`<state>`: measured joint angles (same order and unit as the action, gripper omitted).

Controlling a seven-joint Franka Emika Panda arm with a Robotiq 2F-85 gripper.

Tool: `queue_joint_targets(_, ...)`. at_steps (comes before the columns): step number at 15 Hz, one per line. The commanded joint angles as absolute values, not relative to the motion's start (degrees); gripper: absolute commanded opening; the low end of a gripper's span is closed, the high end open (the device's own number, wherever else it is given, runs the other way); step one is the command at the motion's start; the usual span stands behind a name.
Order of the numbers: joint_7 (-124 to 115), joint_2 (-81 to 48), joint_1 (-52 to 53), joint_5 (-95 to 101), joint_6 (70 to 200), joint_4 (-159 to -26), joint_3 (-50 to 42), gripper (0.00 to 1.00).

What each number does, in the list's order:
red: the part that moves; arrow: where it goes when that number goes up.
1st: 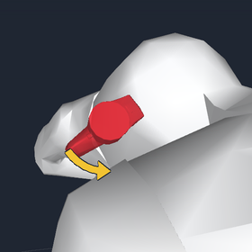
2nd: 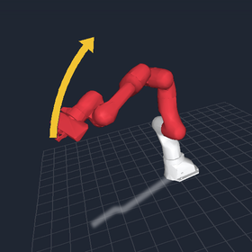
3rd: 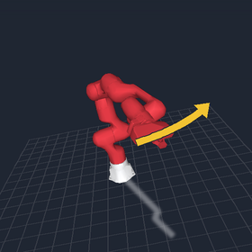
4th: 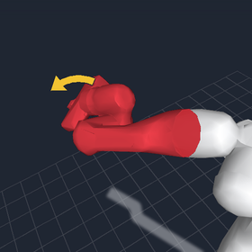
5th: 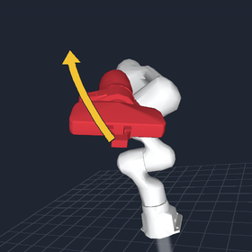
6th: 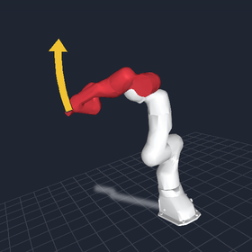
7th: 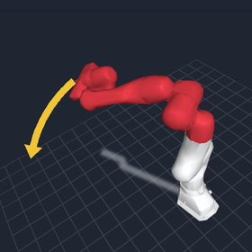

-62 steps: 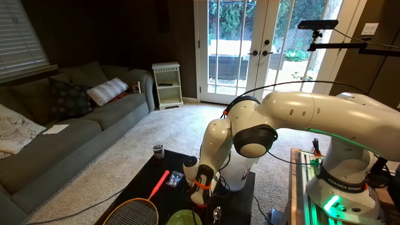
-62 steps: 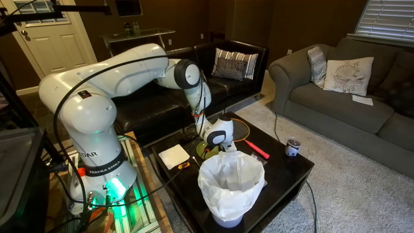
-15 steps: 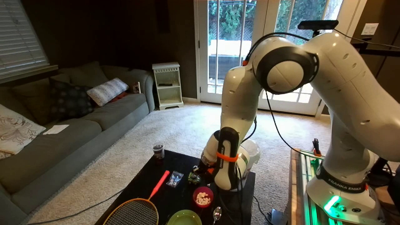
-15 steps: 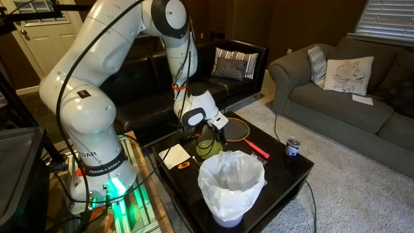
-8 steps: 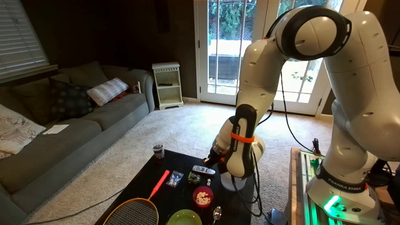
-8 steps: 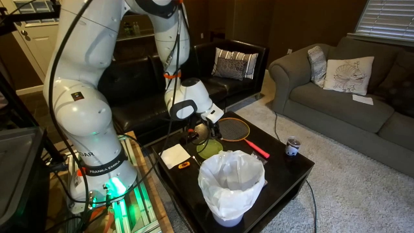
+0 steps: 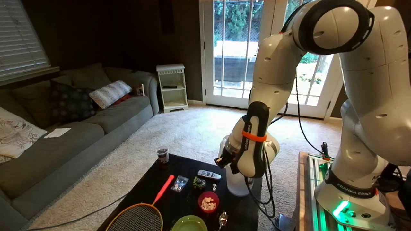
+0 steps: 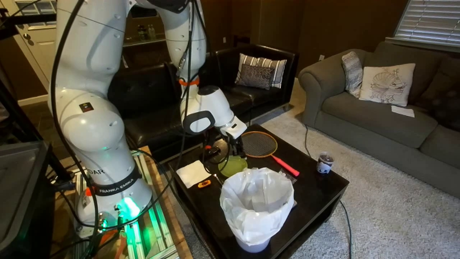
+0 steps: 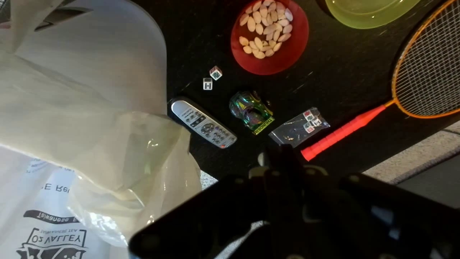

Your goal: Throw the white object into the bin

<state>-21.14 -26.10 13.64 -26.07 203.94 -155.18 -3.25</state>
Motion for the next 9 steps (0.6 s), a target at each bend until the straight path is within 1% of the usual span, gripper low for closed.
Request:
queue_joint_targets(1,-18.7,-25.32,13.8,-27.64,204.04,-155.69,-3.84,0.01)
queue_joint_targets(7,-13.82,-22.01,18.14,-33.87,203.93,-158.67,-12.37,0.01)
queue_joint_targets(9,-13.78,-20.57,18.41,-34.0,206.05,-159.55,-13.31,0.01)
